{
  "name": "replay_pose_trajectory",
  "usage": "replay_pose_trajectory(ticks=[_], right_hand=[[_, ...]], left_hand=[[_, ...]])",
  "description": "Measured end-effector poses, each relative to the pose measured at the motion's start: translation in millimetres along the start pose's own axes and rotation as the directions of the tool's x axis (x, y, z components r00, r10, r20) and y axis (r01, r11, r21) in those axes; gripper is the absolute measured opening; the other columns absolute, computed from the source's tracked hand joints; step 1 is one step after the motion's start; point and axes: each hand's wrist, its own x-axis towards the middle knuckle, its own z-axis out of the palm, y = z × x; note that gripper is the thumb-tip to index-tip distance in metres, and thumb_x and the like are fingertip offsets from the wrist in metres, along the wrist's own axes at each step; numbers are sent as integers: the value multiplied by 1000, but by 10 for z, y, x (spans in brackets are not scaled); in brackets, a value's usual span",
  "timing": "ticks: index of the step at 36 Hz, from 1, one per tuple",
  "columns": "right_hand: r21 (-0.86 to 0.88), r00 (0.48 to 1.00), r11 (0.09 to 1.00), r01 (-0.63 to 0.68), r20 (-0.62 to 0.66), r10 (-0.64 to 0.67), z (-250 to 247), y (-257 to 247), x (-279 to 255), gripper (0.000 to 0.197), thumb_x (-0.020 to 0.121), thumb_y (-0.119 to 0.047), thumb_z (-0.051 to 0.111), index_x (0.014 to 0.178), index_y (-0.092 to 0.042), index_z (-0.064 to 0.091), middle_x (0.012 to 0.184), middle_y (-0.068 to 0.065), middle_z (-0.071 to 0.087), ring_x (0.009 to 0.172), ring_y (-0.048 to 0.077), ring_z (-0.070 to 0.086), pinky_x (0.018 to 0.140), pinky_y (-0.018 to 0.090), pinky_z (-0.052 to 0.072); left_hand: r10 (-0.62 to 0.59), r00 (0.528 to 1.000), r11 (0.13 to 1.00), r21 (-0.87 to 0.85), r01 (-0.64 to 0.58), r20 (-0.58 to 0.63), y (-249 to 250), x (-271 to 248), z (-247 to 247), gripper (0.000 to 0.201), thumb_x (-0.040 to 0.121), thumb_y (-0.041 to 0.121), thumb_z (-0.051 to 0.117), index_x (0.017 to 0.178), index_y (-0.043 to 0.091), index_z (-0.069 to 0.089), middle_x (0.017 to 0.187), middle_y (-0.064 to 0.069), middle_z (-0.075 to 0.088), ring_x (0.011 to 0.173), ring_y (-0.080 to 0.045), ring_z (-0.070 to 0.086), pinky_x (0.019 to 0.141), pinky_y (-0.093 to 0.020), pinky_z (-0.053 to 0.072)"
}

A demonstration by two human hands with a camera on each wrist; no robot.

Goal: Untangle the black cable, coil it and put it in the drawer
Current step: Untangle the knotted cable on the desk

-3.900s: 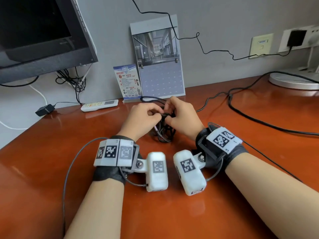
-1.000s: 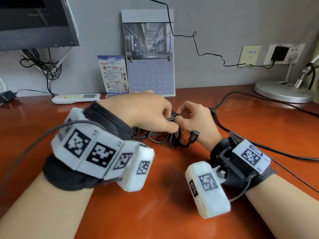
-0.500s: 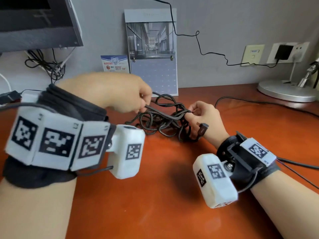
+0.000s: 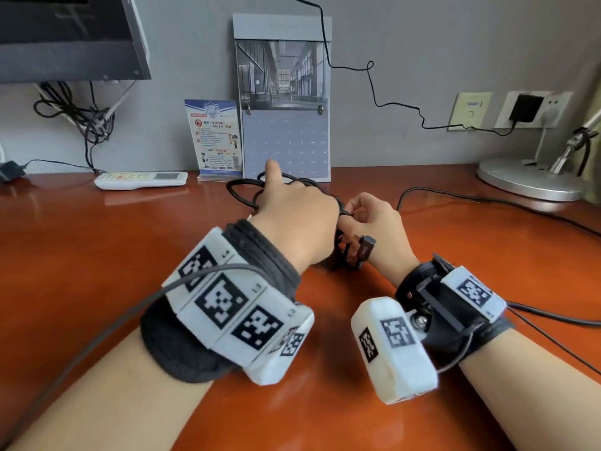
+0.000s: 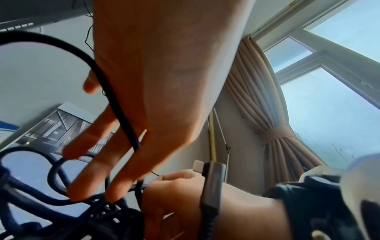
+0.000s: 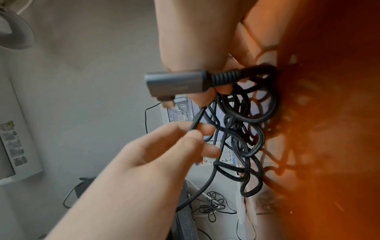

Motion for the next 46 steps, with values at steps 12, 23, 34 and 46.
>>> replay_pose_trajectory(ticks=[12,23,34,46], right_hand=[[-23,1000,1000,-7,15,7,-4,-9,-7,12,82,-18,54,75,-25,48,55,-2,60,55,23,58,59,37,50],[-132,986,986,-102,-144,83,-149,110,78,13,85,-25,51,75,-25,60,72,-4,66,77,25,62,63,31,46],[-170,987,982,-88,-148,63,-102,35,59,19,86,-19,55,90,-21,74,100,3,55,90,20,58,73,28,43],[-131,994,991,5,-107,-19,4,-115,-58,27,81,-21,58,55,-28,55,80,1,45,77,20,50,65,32,39]], left_hand=[[-36,997,940,-341,11,-66,-330,-42,-181,32,90,19,45,61,29,49,65,13,48,74,-17,47,69,-28,30],[-102,990,802,-597,21,-102,-774,-132,-354,22,88,14,55,66,15,59,72,-4,64,74,-26,53,67,-29,35],[-264,961,895,-393,211,-86,-720,-84,-292,26,90,13,43,100,28,62,108,-2,59,99,-25,52,91,-35,38],[42,982,911,-397,-114,-185,-125,-37,-174,29,86,16,44,111,29,53,114,4,52,112,-21,50,101,-40,37]])
